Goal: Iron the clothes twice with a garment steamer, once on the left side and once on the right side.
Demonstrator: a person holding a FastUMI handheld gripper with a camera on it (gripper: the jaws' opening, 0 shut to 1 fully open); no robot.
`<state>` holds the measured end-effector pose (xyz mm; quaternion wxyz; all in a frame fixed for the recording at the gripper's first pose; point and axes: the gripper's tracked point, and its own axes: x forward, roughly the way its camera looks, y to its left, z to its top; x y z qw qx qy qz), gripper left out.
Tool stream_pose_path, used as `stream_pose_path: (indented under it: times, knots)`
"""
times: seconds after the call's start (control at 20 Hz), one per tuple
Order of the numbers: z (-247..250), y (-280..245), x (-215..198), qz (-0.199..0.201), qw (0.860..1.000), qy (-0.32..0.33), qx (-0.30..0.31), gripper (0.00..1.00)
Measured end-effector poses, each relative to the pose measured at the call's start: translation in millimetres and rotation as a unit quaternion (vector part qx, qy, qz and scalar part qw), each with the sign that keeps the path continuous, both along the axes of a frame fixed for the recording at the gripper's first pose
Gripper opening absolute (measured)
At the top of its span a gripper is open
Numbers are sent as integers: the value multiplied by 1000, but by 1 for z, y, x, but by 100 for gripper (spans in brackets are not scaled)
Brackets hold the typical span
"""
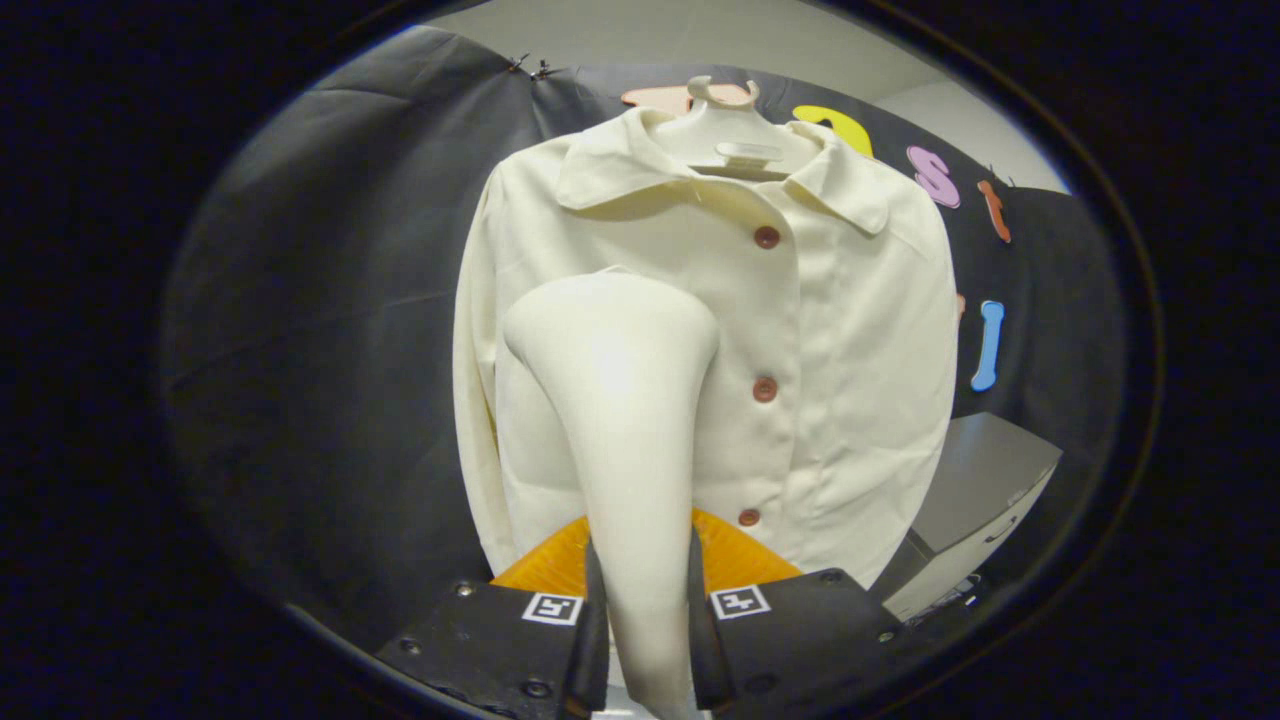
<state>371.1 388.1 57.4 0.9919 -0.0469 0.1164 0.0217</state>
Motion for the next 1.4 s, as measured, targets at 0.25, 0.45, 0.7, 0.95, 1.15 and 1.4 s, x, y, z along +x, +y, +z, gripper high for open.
stream_pose_path:
  times: [0.25,0.45,0.7,0.95,1.15,1.4]
  knots:
    - [-25,-7,2,-24,999,15,-16,32]
    - [-47,-10,5,-28,999,30,-28,33]
    - [-83,-14,6,-42,997,45,-43,33]
    - [-123,-17,9,-47,995,68,-52,33]
    - [-157,-22,5,-55,992,97,-65,33]
    - [-193,-26,-2,-53,988,122,-78,33]
